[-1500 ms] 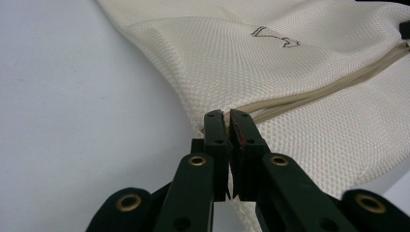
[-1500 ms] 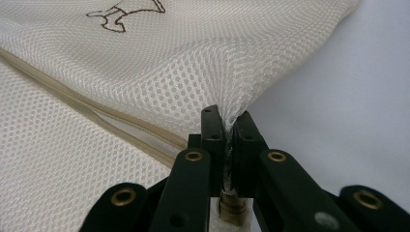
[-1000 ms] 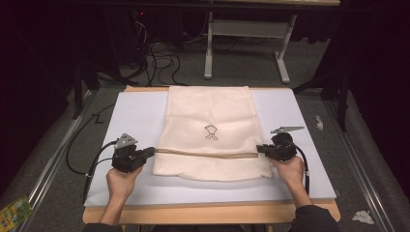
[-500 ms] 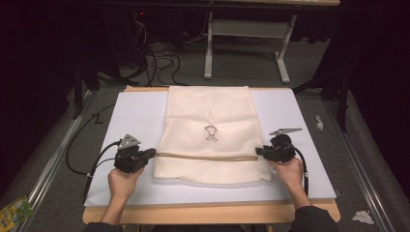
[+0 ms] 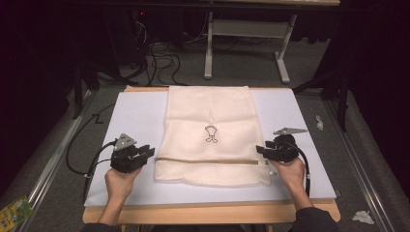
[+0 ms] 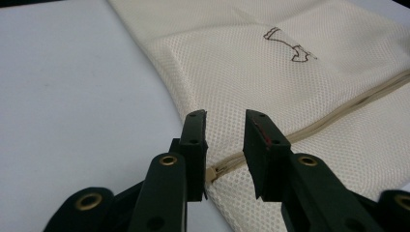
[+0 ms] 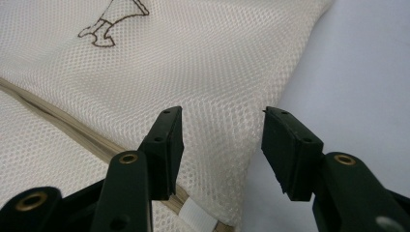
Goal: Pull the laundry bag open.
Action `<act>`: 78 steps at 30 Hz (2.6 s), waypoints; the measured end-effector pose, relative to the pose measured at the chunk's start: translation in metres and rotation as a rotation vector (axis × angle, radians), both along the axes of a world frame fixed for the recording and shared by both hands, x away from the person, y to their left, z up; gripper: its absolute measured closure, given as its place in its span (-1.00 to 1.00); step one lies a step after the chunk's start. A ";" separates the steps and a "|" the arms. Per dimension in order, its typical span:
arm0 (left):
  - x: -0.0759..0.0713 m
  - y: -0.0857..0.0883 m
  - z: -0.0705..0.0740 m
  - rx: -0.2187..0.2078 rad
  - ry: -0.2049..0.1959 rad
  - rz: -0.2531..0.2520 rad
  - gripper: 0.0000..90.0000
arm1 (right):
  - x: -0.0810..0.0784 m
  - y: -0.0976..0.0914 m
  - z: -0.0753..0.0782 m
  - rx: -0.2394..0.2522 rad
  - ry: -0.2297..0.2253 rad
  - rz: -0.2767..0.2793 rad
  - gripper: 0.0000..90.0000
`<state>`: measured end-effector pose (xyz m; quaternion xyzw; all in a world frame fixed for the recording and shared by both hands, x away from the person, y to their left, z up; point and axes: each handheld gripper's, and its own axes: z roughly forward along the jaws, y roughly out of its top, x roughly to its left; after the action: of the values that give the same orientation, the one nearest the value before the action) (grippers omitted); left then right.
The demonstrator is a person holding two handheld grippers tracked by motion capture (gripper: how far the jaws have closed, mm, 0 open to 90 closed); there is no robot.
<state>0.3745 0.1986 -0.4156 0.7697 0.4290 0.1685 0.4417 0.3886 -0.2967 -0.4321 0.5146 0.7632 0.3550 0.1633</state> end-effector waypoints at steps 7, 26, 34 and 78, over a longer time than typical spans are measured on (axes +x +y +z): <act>-0.001 0.008 0.006 -0.022 -0.032 0.021 0.50 | -0.007 -0.005 0.011 0.019 -0.058 0.003 0.24; -0.005 0.037 0.013 -0.046 -0.081 0.108 0.33 | -0.025 -0.052 0.024 0.094 -0.154 -0.108 0.32; -0.006 0.046 0.010 -0.055 -0.084 0.140 0.31 | -0.030 -0.065 0.022 0.107 -0.172 -0.141 0.33; 0.011 0.057 -0.031 -0.036 -0.004 0.239 0.24 | -0.042 -0.096 -0.014 0.105 -0.145 -0.251 0.38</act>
<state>0.3851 0.2559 -0.4465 0.7047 0.5199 0.2138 0.4329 0.3471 -0.3926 -0.4465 0.5867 0.6596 0.4075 0.2339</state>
